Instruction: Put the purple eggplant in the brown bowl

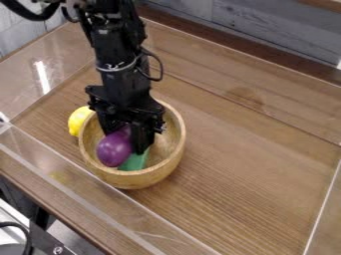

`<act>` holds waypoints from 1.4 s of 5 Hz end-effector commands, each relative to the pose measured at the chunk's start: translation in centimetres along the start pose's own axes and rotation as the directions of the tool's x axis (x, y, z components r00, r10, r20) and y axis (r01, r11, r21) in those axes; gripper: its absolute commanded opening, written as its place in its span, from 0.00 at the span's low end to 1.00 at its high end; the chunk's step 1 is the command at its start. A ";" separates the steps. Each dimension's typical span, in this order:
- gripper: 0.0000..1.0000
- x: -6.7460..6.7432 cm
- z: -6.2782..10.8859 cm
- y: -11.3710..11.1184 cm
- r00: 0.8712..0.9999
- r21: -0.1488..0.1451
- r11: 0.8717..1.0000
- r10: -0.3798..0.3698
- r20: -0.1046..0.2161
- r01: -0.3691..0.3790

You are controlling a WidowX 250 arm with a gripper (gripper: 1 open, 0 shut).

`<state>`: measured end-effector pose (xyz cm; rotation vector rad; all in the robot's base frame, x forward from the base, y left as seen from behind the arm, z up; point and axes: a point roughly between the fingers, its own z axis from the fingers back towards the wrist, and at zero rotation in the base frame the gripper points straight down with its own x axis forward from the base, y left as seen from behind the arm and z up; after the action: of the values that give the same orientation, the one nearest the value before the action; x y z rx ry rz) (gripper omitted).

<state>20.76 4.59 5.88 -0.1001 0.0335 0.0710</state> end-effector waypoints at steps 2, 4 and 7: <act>0.00 0.1 0.4 0.3 1.000 0.005 1.000 0.015 0.023 -0.016; 1.00 -0.1 0.4 0.3 1.000 0.002 1.000 0.024 0.015 -0.024; 1.00 -0.3 -0.5 0.4 0.999 0.003 0.999 0.033 0.008 -0.033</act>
<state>20.03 4.54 4.86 -0.1034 0.0554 0.0974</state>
